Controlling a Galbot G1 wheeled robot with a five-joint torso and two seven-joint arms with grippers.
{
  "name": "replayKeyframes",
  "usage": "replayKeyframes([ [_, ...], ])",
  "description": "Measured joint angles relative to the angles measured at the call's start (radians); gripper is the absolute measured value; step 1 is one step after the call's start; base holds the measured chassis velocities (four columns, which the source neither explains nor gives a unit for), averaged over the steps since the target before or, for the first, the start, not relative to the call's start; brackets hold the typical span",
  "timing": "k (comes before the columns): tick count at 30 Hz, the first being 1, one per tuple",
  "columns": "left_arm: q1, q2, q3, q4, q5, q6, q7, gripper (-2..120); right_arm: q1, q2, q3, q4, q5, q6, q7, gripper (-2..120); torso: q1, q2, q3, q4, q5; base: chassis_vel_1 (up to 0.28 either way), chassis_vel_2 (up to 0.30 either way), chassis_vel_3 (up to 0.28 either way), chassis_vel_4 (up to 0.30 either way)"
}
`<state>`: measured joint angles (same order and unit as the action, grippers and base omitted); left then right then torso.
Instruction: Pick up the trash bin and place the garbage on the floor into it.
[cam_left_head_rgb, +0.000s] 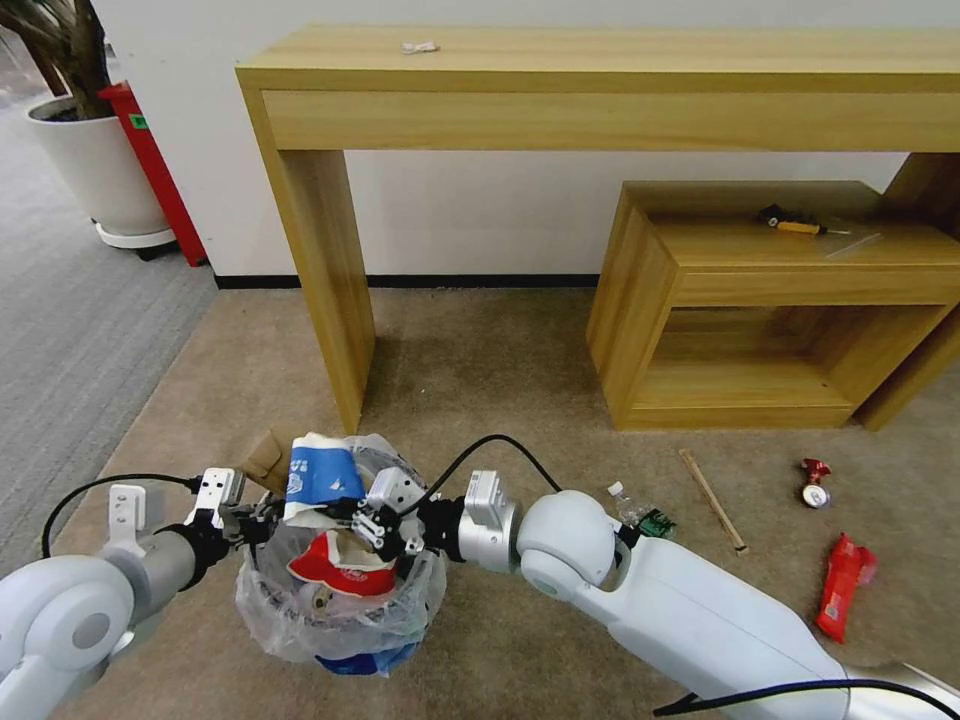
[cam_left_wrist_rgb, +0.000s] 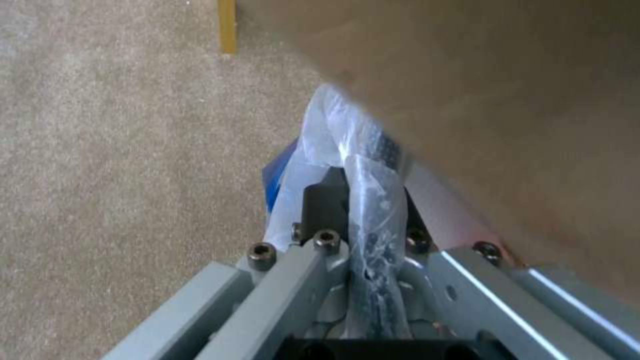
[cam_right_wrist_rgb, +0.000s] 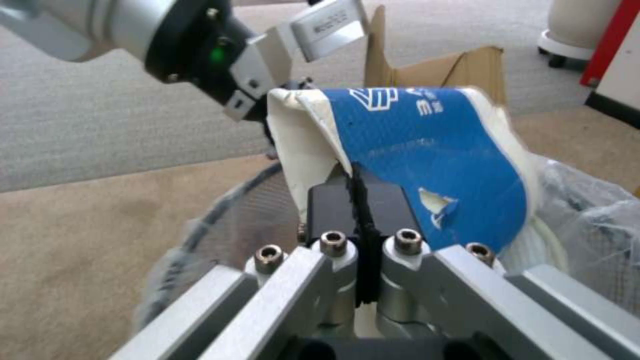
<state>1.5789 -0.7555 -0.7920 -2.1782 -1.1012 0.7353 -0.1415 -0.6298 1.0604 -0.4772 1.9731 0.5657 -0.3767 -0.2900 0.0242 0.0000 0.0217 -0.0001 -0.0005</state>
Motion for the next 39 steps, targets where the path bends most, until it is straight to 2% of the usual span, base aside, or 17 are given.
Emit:
replayKeyframes([
  [13,-0.007,-0.001,-0.006,0.001,-0.009,0.000,0.004,0,-0.017,-0.020,-0.013,-0.033,0.000,-0.008,0.013,0,0.000,0.000,0.000,-0.0001,0.0001,0.000,0.000,0.000,0.000],
  [16,-0.006,-0.007,-0.007,0.002,-0.009,0.000,0.004,0,-0.017,-0.018,-0.005,-0.021,0.007,0.001,0.041,13,0.000,0.000,0.000,-0.0001,0.0001,0.000,0.000,0.000,0.000],
  [17,-0.006,-0.007,-0.007,0.002,-0.009,0.000,0.004,0,-0.017,-0.018,-0.005,-0.021,0.007,0.001,0.041,13,0.000,0.000,0.000,-0.0001,0.0001,0.000,0.000,0.000,0.000],
  [20,0.005,-0.022,-0.017,0.008,-0.008,0.000,0.011,0,-0.019,-0.023,0.023,0.000,0.015,0.005,0.063,29,0.000,0.000,0.000,0.0000,0.0001,0.000,0.000,0.000,0.000],
  [21,0.005,-0.022,-0.017,0.008,-0.008,0.000,0.011,0,-0.019,-0.023,0.023,0.000,0.015,0.005,0.063,29,0.000,0.000,0.000,0.0000,0.0001,0.000,0.000,0.000,0.000],
  [23,0.009,-0.029,-0.020,0.009,-0.008,0.000,0.013,0,-0.022,-0.029,0.034,0.004,0.016,0.007,0.065,37,0.000,0.000,0.000,0.0001,0.0001,0.000,0.000,0.000,0.000],
  [25,0.009,-0.030,-0.020,0.009,-0.008,0.000,0.013,0,-0.024,-0.032,0.039,0.005,0.016,0.008,0.066,39,0.000,0.000,0.000,0.0001,0.0001,0.000,0.000,0.000,0.000],
  [29,0.009,-0.041,-0.021,0.013,-0.021,0.000,0.012,0,-0.048,-0.061,0.072,0.025,0.014,0.022,0.070,62,0.000,0.000,0.000,-0.0001,0.0001,0.000,0.000,0.000,0.000],
  [30,0.009,-0.041,-0.021,0.013,-0.021,0.000,0.012,0,-0.048,-0.061,0.072,0.025,0.014,0.022,0.070,62,0.000,0.000,0.000,-0.0001,0.0001,0.000,0.000,0.000,0.000],
  [33,0.009,-0.054,-0.027,0.023,-0.029,0.000,0.007,0,-0.089,-0.081,0.121,0.054,0.014,0.033,0.079,76,0.000,0.000,0.000,0.0000,0.0001,0.000,0.000,0.000,0.000],
  [34,0.009,-0.054,-0.027,0.023,-0.029,0.000,0.007,0,-0.089,-0.081,0.121,0.054,0.014,0.033,0.079,76,0.000,0.000,0.000,0.0000,0.0001,0.000,0.000,0.000,0.000],
  [36,0.013,-0.062,-0.033,0.024,-0.032,0.000,0.006,0,-0.127,-0.089,0.162,0.072,0.017,0.043,0.103,86,0.000,0.000,0.000,-0.0001,0.0002,0.000,0.000,0.000,0.000],
  [37,0.013,-0.062,-0.033,0.024,-0.032,0.000,0.006,0,-0.127,-0.089,0.162,0.072,0.017,0.043,0.103,86,0.000,0.000,0.000,-0.0001,0.0002,0.000,0.000,0.000,0.000],
  [39,0.017,-0.070,-0.038,0.026,-0.037,0.000,0.004,0,-0.165,-0.095,0.199,0.083,0.021,0.054,0.127,96,0.000,0.000,0.000,-0.0001,0.0002,0.000,0.000,0.000,0.000],
])
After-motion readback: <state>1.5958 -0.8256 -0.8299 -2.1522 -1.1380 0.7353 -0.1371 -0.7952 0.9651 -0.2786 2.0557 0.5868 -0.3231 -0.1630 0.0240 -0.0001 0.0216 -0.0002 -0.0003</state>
